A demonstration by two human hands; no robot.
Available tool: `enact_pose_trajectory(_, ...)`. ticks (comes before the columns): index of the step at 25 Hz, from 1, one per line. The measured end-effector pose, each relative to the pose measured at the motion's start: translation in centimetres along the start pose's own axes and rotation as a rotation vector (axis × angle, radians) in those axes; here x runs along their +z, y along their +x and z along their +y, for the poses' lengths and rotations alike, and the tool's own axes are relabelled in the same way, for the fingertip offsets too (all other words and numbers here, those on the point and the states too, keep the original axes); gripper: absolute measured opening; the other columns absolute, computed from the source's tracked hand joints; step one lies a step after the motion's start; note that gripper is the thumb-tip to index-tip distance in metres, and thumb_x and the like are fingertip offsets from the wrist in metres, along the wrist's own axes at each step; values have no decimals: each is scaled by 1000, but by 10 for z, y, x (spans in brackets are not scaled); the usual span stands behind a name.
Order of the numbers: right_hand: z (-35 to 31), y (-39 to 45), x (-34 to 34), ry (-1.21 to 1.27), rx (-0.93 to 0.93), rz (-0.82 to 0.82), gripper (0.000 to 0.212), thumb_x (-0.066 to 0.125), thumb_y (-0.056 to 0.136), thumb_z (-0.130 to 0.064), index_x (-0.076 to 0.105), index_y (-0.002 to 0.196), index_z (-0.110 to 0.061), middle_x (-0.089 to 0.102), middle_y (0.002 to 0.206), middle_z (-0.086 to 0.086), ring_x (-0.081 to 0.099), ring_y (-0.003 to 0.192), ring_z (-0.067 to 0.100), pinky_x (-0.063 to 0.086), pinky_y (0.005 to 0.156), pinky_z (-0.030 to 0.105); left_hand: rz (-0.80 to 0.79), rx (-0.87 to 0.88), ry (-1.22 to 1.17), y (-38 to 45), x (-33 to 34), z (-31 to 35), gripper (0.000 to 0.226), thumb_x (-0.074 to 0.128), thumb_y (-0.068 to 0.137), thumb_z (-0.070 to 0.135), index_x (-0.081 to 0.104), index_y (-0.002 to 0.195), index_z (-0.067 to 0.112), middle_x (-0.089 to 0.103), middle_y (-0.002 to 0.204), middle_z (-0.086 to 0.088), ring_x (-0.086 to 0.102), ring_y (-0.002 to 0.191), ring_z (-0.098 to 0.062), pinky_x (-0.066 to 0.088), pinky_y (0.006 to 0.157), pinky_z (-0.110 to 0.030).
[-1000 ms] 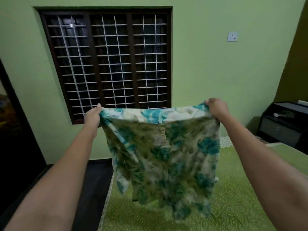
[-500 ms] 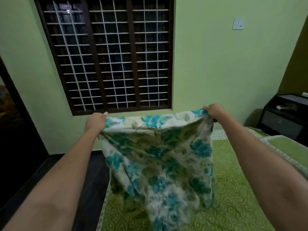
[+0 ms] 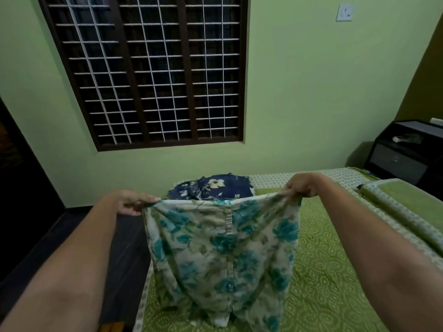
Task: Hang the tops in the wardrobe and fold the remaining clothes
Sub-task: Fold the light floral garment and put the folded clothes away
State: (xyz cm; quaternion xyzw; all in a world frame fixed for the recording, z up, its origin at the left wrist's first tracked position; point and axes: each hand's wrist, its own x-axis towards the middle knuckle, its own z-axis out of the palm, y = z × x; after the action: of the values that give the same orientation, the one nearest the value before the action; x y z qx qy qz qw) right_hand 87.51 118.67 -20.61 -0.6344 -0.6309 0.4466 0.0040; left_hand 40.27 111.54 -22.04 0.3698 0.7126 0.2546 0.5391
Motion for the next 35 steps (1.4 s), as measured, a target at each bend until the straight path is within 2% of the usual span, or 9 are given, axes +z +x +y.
enact_pose_trajectory(3,-30,-20,-17,-536,-87,275,26,70,85,-21,70,102,-3,61,91,7,53,87,19,40,72,24,24,173,139,-24,-2,25,25,64,84,-3,64,109,0,69,94,-9,62,75,-13,53,54,-18)
enact_pose_trajectory(6,-58,-43,-61,-452,-189,640,26,67,87,-30,71,92,-5,59,81,9,51,77,21,35,57,27,347,488,333,-45,-20,67,22,78,75,7,71,95,6,65,79,-6,55,69,-12,46,51,-19)
enact_pose_trajectory(11,-53,-39,-61,-622,-122,700,36,61,90,-39,71,91,-4,58,80,8,51,77,21,33,53,28,647,643,927,-35,-18,81,27,75,79,27,75,88,2,62,77,-9,55,73,-22,35,57,-30)
enact_pose_trajectory(15,-32,-40,-70,98,-282,870,26,75,81,-32,63,75,-10,56,71,4,50,68,19,37,60,28,559,686,127,-24,-23,74,24,68,86,28,67,83,4,64,76,-12,59,79,-26,54,72,-41)
enact_pose_trajectory(19,-28,-37,-37,825,-378,760,34,78,76,-31,65,81,0,62,74,6,55,69,17,46,62,27,410,517,-521,-23,15,58,22,66,89,29,61,87,8,64,74,-3,61,70,-19,52,49,-21)
enact_pose_trajectory(24,-23,-126,-56,1182,-989,692,26,69,74,-38,68,86,-15,69,75,-3,64,70,12,55,60,25,284,1080,-829,-128,-11,82,25,74,78,33,64,85,11,72,73,3,69,67,-10,59,69,-30)
enact_pose_trajectory(28,-66,-152,-48,1171,-1259,323,61,79,69,-40,61,113,-1,60,105,19,61,90,29,53,81,39,27,1284,-557,-188,37,132,9,69,84,31,69,80,22,68,77,1,64,71,-18,55,70,-38)
enact_pose_trajectory(31,-151,-148,-4,1028,-1256,195,23,86,54,-30,73,72,-21,67,74,0,62,61,10,54,58,19,-60,1256,-346,-193,127,178,20,60,87,1,71,78,15,70,69,7,63,64,-7,52,63,-23)
enact_pose_trajectory(35,-184,-141,8,1110,-1326,28,40,95,40,-30,67,64,-16,64,73,5,61,59,14,54,55,23,-310,1280,-532,-179,159,183,14,67,79,2,71,73,15,69,73,0,63,64,-11,54,60,-22)
